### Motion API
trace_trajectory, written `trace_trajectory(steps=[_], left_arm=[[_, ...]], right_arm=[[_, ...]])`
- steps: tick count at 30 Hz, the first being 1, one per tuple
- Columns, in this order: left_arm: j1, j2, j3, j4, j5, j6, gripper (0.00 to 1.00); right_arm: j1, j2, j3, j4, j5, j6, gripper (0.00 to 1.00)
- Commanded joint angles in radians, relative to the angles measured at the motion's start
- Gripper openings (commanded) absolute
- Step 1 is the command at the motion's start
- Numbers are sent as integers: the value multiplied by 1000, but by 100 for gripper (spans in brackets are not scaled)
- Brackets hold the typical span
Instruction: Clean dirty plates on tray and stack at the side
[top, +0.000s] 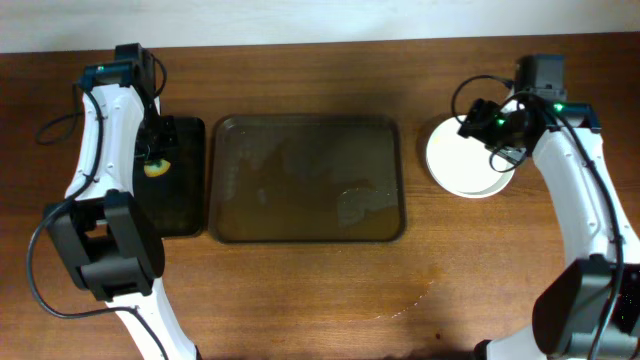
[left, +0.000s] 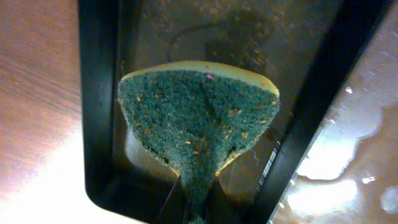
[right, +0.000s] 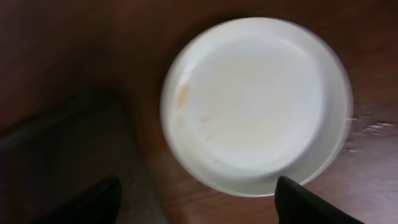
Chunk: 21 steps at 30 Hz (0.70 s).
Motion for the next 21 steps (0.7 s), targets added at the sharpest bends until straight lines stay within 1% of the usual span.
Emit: trace_trajectory(steps=[1,2,3,4,5,8,10,13,16,18,20,21], left_arm=[[12,-24,-105,90,-40,-19,13],[13,-24,-130,117,-39,-19,34],[14,-24,-149,132,-39,-19,49],[14,-24,-153,131,-39,-19,79],[14,-24,-153,131,-39,-18,99],[13,-35,-147,123,-18,-18,99],[12,-82,-138,108,73,-14,99],[-12,-254,-138,129,214,-14,99],[-52,-405,-138,201,420,-15,99],[-70,-454,-138,191,434,-15,99],[-75,-482,-138,191,433,-15,99],[-75,-487,-138,191,433,-15,99]], right_arm=[[71,-23,19,-16,-42,-44,79],[87,-23,19,-16,-42,-44,80],[99,-23,19,-15,-42,-44,80],[105,-23,19,-15,-42,-44,80],[110,-24,19,-16,-42,-44,80],[111,-48,20,-35,-43,-44,80],[111,-100,20,-51,-42,-44,80],[111,-253,20,-122,-14,-66,80],[111,-418,20,-207,46,-89,80],[111,-513,20,-249,48,-89,80],[111,-608,20,-272,48,-89,99],[111,-662,20,-267,48,-89,98]])
